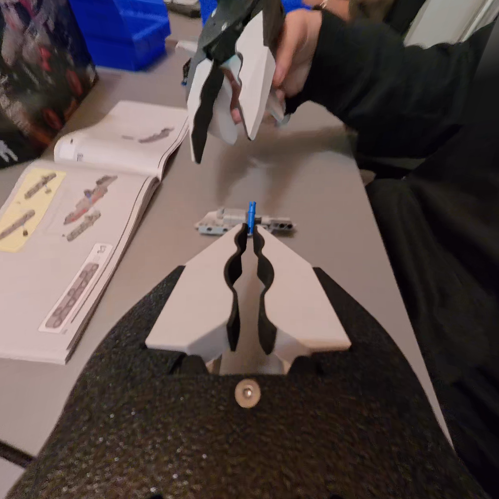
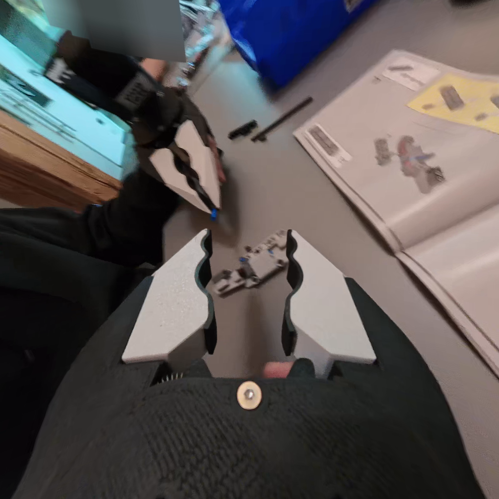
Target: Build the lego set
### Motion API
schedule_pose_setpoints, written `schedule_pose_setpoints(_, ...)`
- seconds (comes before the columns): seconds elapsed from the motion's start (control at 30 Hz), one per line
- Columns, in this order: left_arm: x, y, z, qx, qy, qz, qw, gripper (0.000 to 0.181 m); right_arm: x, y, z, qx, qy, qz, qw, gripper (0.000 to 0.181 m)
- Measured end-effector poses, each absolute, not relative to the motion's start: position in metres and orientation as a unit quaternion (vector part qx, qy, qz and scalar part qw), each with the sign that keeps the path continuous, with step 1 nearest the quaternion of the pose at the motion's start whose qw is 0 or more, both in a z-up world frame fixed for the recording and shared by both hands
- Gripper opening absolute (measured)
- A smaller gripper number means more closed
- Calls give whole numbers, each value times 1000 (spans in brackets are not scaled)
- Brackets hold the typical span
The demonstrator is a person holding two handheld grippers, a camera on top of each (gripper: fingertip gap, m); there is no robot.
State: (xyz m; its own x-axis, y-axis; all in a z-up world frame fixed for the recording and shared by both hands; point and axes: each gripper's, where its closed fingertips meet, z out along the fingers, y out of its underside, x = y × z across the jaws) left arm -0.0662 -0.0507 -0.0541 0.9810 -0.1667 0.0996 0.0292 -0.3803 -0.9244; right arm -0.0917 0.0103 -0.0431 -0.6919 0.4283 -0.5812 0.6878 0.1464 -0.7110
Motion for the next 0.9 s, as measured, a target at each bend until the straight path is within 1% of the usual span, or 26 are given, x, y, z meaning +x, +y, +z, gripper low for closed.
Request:
schedule_pose_setpoints(0.03, -64, -49, -48, -819, 54, -81, 565, 2, -86, 4, -33, 363, 740, -553, 126, 55)
schedule_pose_setpoints(0.07, -62, -47, -42, -814, 67, -66, 573, 1, -81, -3, -30, 358, 738, -559, 124, 62)
schedule_pose_setpoints(0.1, -58, -46, -38, -811, 81, -56, 576, 1, -74, -10, -31, 349, 743, -556, 126, 63)
schedule_pose_setpoints(0.13, -57, -45, -35, -812, 86, -44, 576, 1, -66, -18, -31, 335, 748, -556, 135, 61)
schedule_pose_setpoints(0.2, -56, -42, -28, -810, 93, -20, 579, 1, -52, -33, -24, 302, 743, -578, 149, 49)
schedule_pose_setpoints(0.23, -54, -41, -22, -802, 99, -14, 588, 1, -49, -37, -20, 291, 738, -592, 142, 43)
schedule_pose_setpoints(0.3, -51, -41, -8, -779, 103, -8, 618, 1, -51, -41, -16, 280, 733, -611, 106, 27)
schedule_pose_setpoints(0.4, -53, -41, 0, -764, 96, -5, 638, 1, -60, -40, -3, 268, 706, -654, 33, 15)
schedule_pose_setpoints(0.47, -53, -42, 0, -762, 96, -10, 640, 1, -60, -38, 6, 257, 692, -674, 5, 5)
schedule_pose_setpoints(0.53, -52, -41, 2, -759, 97, -8, 644, 1, -60, -37, 9, 254, 684, -684, -4, 5)
schedule_pose_setpoints(0.7, -54, -39, 0, -760, 94, 4, 643, 1, -52, -42, 13, 229, 666, -710, 8, 12)
schedule_pose_setpoints(0.8, -53, -36, -3, -758, 96, 3, 645, 1, -55, -44, 11, 227, 669, -707, -22, 5)
schedule_pose_setpoints(0.9, -60, -35, -5, -761, 85, 25, 643, 1, -60, -43, 8, 231, 680, -694, -56, 4)
